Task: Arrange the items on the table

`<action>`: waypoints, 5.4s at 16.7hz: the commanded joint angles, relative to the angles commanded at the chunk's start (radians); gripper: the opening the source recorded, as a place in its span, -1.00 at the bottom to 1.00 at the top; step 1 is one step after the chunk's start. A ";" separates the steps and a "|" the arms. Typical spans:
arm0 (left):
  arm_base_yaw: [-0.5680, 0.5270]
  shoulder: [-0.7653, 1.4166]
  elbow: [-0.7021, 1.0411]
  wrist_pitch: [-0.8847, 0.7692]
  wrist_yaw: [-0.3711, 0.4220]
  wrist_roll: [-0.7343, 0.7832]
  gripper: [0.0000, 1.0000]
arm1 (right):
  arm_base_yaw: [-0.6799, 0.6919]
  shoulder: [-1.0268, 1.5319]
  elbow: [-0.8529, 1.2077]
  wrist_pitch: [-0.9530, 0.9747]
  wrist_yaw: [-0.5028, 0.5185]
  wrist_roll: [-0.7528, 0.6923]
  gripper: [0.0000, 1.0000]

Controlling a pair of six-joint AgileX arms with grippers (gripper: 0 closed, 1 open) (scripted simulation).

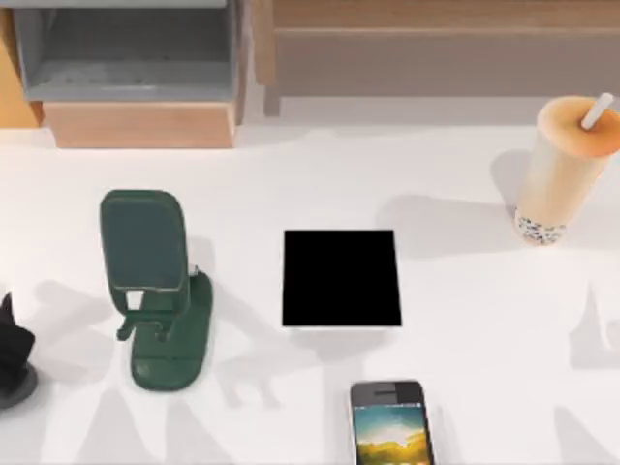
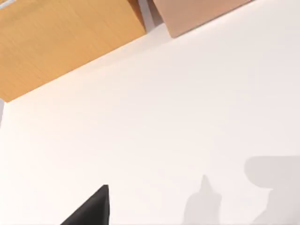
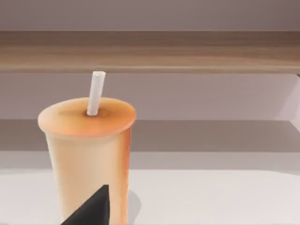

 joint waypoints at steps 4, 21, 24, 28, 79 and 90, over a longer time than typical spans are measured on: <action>0.025 0.308 0.199 -0.215 -0.001 0.329 1.00 | 0.000 0.000 0.000 0.000 0.000 0.000 1.00; 0.086 1.041 0.673 -0.728 -0.003 1.112 1.00 | 0.000 0.000 0.000 0.000 0.000 0.000 1.00; 0.082 1.046 0.659 -0.711 -0.003 1.109 1.00 | 0.000 0.000 0.000 0.000 0.000 0.000 1.00; 0.086 1.108 0.584 -0.573 -0.003 1.113 1.00 | 0.000 0.000 0.000 0.000 0.000 0.000 1.00; 0.086 1.018 0.731 -0.810 -0.004 1.098 -1.00 | 0.000 0.000 0.000 0.000 0.000 0.000 1.00; -0.122 1.288 1.286 -0.906 -0.055 1.543 -1.00 | 0.000 0.000 0.000 0.000 0.000 0.000 1.00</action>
